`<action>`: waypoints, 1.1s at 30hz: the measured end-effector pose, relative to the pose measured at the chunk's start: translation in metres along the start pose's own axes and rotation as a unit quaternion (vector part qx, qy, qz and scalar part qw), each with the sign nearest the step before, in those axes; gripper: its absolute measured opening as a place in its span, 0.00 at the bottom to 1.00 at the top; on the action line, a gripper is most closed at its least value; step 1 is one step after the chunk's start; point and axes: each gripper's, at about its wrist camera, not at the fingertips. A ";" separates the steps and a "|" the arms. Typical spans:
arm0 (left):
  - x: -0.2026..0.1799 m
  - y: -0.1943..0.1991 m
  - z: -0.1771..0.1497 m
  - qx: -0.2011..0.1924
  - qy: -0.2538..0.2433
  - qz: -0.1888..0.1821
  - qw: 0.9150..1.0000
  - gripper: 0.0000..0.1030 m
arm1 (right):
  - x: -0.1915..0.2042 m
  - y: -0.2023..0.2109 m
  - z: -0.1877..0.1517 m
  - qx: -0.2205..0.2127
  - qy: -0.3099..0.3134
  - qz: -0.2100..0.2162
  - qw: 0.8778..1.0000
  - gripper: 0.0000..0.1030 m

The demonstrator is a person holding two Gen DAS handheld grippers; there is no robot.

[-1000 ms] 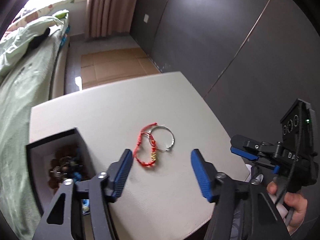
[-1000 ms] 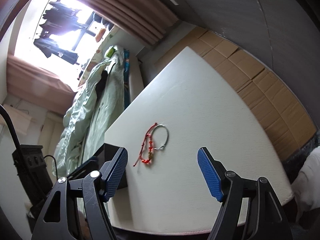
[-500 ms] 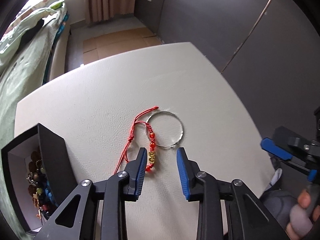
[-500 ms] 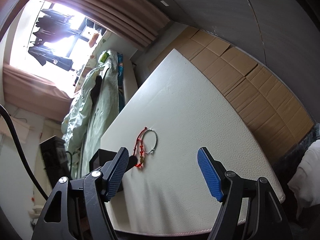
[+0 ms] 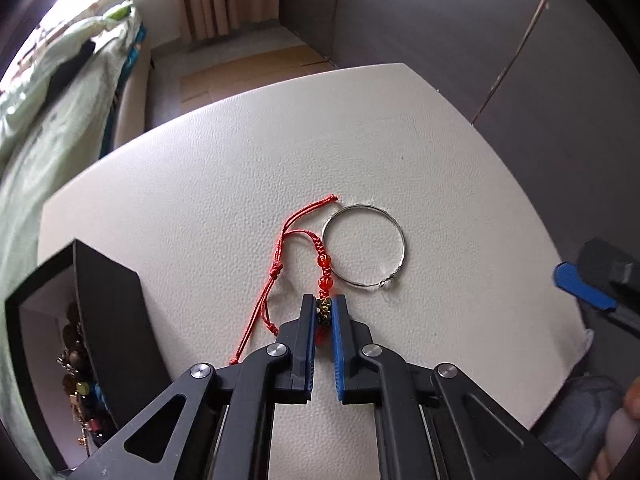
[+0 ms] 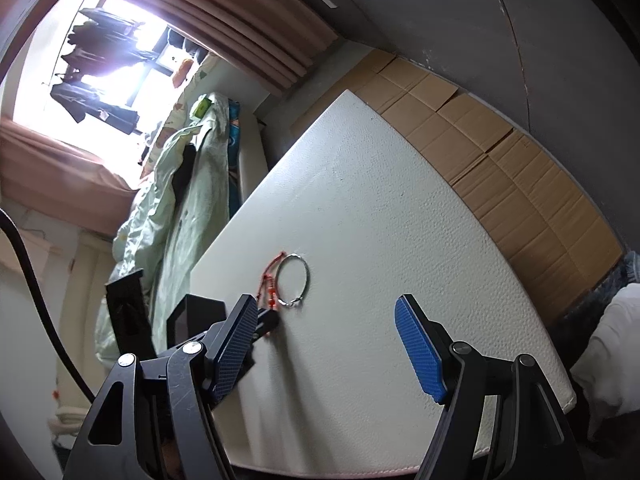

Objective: Organize jewelry
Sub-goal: 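Grasp the red string bracelet with the left gripper and lift it, then lower red bracelet into box with left gripper while right gripper grasps silver hoop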

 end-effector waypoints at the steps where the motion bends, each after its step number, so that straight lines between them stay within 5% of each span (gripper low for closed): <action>1: 0.001 0.002 0.000 -0.002 0.000 -0.001 1.000 0.07 | 0.001 -0.001 0.000 0.001 0.002 -0.003 1.000 0.70; 13: 0.012 0.057 0.009 -0.060 0.021 -0.047 0.997 0.07 | 0.015 -0.012 0.002 0.004 0.038 -0.023 0.999 0.66; 23: 0.039 0.109 0.008 -0.108 0.052 -0.051 0.991 0.07 | 0.032 -0.034 0.014 0.023 0.074 -0.042 0.996 0.59; 33: 0.067 0.142 -0.006 -0.143 0.084 -0.049 0.985 0.07 | 0.075 -0.067 0.013 0.061 0.191 -0.065 0.977 0.51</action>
Point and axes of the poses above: each gripper's, at about its wrist camera, not at the fingertips, and y roughly against the way its jaws point, x to its left, z to its top, and after that the axes turned 6 degrees about -z, right-handed
